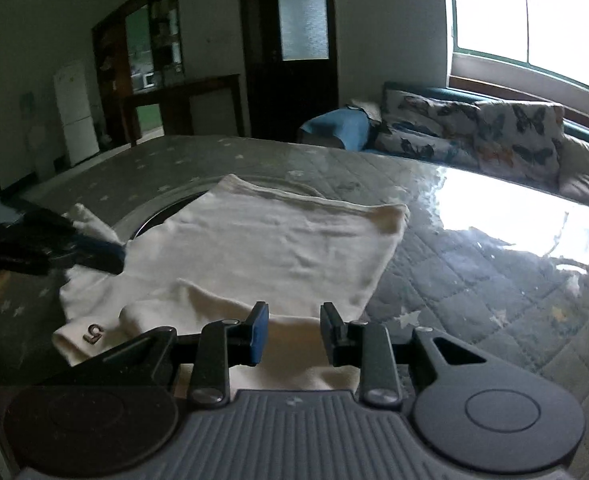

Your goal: Fold clothes

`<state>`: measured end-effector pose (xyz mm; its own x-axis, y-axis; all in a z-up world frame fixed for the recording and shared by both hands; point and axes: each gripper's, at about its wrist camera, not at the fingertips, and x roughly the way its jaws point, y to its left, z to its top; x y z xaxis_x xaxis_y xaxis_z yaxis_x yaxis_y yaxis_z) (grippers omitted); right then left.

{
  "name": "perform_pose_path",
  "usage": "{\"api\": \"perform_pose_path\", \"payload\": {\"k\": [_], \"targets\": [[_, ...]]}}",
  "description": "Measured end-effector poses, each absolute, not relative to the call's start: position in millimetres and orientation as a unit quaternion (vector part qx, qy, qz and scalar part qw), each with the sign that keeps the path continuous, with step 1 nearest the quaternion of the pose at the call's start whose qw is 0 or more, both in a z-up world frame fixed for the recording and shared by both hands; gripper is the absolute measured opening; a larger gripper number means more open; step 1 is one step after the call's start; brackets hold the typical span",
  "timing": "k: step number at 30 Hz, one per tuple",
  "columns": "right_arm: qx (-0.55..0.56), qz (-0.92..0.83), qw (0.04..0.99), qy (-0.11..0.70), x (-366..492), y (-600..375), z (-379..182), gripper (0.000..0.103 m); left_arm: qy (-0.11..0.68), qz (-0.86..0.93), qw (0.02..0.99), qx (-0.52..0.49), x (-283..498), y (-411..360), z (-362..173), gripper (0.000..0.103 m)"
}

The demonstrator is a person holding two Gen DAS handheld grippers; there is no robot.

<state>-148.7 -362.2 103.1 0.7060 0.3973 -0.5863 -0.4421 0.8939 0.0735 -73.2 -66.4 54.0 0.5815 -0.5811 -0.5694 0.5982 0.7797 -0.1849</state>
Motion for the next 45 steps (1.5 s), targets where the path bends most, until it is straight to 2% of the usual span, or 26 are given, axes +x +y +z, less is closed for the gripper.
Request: {"api": "perform_pose_path", "payload": {"k": [1, 2, 6, 9, 10, 11, 14, 19, 30, 36, 38, 45], "targets": [[-0.033, 0.226, 0.923, 0.309, -148.9, -362.7, 103.0, 0.028, 0.317, -0.335, 0.887, 0.009, -73.8, -67.7, 53.8, 0.035], [-0.03, 0.224, 0.924, 0.309, -149.0, -363.2, 102.8, 0.028, 0.319, -0.338, 0.885, 0.006, -74.0, -69.7, 52.6, 0.04], [-0.028, 0.213, 0.925, 0.312, -146.3, -365.3, 99.2, 0.031, 0.356, -0.352, 0.866, -0.001, -67.8, -88.5, 38.4, 0.041], [-0.014, 0.213, 0.925, 0.314, -144.0, -365.7, 98.0, 0.031, 0.378, -0.349, 0.857, 0.001, -64.8, -99.5, 27.4, 0.037], [-0.016, 0.214, 0.925, 0.313, -143.3, -365.2, 97.8, 0.032, 0.381, -0.347, 0.857, 0.0, -64.1, -101.5, 25.0, 0.021], [-0.016, 0.216, 0.925, 0.311, -143.1, -364.9, 97.8, 0.033, 0.379, -0.344, 0.859, 0.003, -64.2, -102.8, 24.5, 0.011], [-0.016, 0.216, 0.927, 0.305, -141.8, -364.7, 99.0, 0.038, 0.37, -0.334, 0.867, -0.003, -64.2, -99.2, 29.9, 0.006], [0.012, 0.219, 0.931, 0.293, -137.8, -369.2, 104.0, 0.038, 0.331, -0.308, 0.892, -0.008, -70.0, -80.1, 51.6, 0.006], [-0.041, 0.238, 0.926, 0.291, -138.1, -336.3, 91.2, 0.037, 0.36, -0.279, 0.89, -0.011, -70.4, -60.8, 37.7, 0.008], [-0.004, 0.241, 0.918, 0.316, -119.6, -347.9, 77.8, 0.035, 0.373, -0.273, 0.887, -0.005, -68.9, -56.5, 34.4, 0.008], [0.004, 0.237, 0.921, 0.31, -121.8, -353.5, 84.3, 0.036, 0.377, -0.275, 0.884, -0.006, -69.0, -53.4, 32.9, 0.012], [-0.04, 0.241, 0.921, 0.304, -144.8, -354.8, 96.4, 0.036, 0.347, -0.261, 0.901, -0.008, -73.6, -42.4, 49.6, 0.015]]}}
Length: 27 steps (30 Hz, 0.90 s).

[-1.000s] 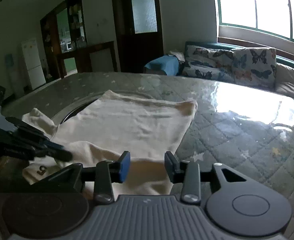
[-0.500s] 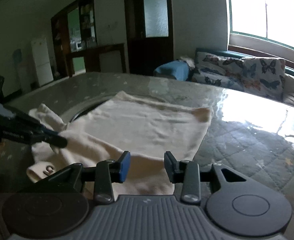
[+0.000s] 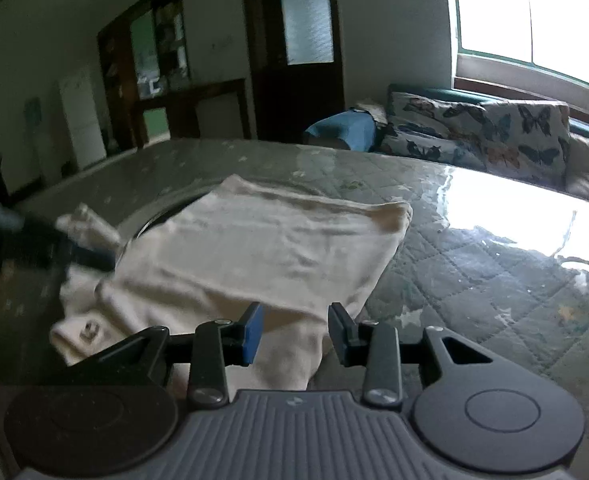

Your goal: Fold clothes

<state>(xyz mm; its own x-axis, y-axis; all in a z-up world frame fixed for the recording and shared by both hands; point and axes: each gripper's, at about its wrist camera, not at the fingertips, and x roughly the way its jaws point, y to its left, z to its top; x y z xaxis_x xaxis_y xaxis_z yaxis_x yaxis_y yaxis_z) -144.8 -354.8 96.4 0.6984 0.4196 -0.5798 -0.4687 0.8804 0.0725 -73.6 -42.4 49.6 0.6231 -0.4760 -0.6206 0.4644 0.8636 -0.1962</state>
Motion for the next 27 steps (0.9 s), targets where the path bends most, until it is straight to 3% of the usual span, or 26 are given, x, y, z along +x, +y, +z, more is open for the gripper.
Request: {"api": "perform_pose_path", "payload": {"k": [5, 14, 27], "targets": [[-0.076, 0.258, 0.912, 0.309, -166.9, -343.9, 90.2, 0.034, 0.318, -0.292, 0.902, -0.015, -74.7, -54.1, 61.9, 0.015], [-0.084, 0.262, 0.906, 0.321, -173.8, -340.1, 82.9, 0.031, 0.361, -0.314, 0.878, 0.021, -71.6, -91.6, 29.0, 0.014], [-0.089, 0.285, 0.903, 0.308, -137.6, -315.3, 82.0, 0.034, 0.331, -0.16, 0.929, -0.052, -92.5, -13.6, 40.8, 0.016]]}}
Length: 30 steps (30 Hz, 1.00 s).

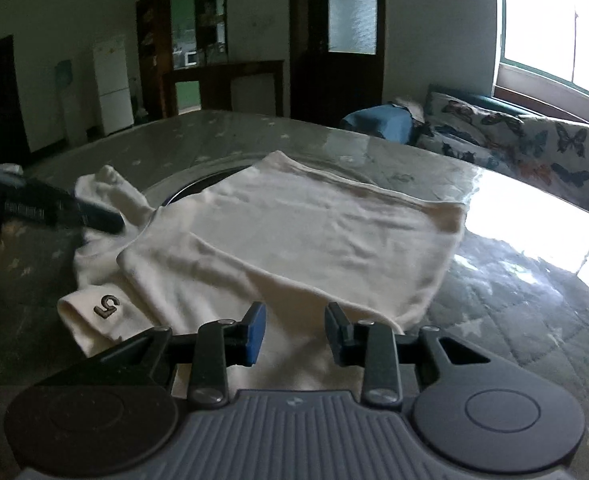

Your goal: Fold clothes

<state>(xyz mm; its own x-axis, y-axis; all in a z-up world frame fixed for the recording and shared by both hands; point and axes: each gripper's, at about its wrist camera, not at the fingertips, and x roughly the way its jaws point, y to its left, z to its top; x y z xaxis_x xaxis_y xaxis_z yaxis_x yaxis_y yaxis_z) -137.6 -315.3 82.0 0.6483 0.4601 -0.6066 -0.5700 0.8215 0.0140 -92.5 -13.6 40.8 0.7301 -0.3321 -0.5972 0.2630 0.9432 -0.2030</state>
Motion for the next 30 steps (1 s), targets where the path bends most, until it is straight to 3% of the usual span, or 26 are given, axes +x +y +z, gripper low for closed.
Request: {"api": "perform_pose_path", "payload": {"k": [2, 12, 30], "targets": [[-0.093, 0.29, 0.904, 0.3, -138.2, -311.3, 83.1, 0.043, 0.319, -0.095, 0.941, -0.058, -92.9, 8.6, 44.2, 0.02], [-0.108, 0.305, 0.894, 0.309, -131.9, -292.0, 72.6, 0.052, 0.303, 0.157, 0.936, -0.086, -66.1, 86.5, 35.4, 0.03], [-0.113, 0.311, 0.891, 0.311, -133.4, -283.8, 71.7, 0.061, 0.31, 0.198, 0.922, -0.119, -54.0, 106.0, 25.1, 0.03]]}}
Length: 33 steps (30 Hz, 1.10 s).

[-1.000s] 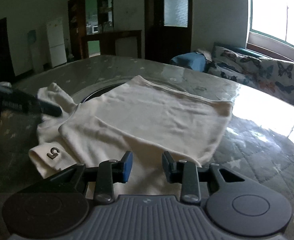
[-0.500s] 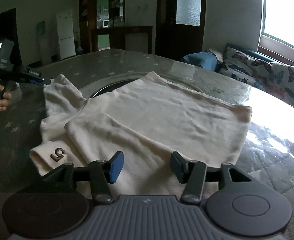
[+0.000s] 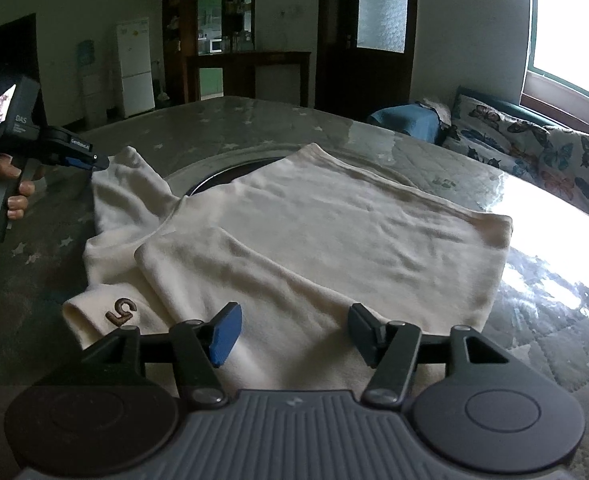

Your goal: Fold clothes

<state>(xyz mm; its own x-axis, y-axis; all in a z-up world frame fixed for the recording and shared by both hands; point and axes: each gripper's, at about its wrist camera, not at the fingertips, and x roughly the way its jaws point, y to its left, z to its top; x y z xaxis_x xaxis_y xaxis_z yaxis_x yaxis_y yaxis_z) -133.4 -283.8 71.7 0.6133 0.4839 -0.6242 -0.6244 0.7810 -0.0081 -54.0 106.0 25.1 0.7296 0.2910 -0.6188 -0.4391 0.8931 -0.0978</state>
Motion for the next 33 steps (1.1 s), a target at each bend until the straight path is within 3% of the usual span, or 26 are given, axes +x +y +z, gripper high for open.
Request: {"api": "perform_pose_path", "payload": {"k": [10, 12, 14, 22, 33], "targets": [[-0.104, 0.308, 0.896, 0.303, -135.3, -287.2, 75.7, 0.061, 0.307, 0.204, 0.92, -0.133, -60.3, 111.6, 25.4, 0.029], [-0.102, 0.307, 0.897, 0.302, -135.4, -288.3, 76.7, 0.061, 0.307, 0.19, 0.922, -0.139, -60.6, 112.0, 25.5, 0.013], [-0.1, 0.306, 0.898, 0.301, -135.9, -289.8, 77.8, 0.061, 0.3, 0.177, 0.925, -0.15, -62.1, 111.8, 27.4, 0.008], [-0.084, 0.304, 0.9, 0.302, -135.3, -295.7, 79.6, 0.061, 0.248, 0.071, 0.944, -0.205, -78.6, 86.6, 64.7, 0.007], [-0.036, 0.295, 0.906, 0.302, -134.4, -312.8, 85.0, 0.061, 0.221, -0.19, 0.935, -0.201, -89.1, -37.5, 111.3, 0.007]]}}
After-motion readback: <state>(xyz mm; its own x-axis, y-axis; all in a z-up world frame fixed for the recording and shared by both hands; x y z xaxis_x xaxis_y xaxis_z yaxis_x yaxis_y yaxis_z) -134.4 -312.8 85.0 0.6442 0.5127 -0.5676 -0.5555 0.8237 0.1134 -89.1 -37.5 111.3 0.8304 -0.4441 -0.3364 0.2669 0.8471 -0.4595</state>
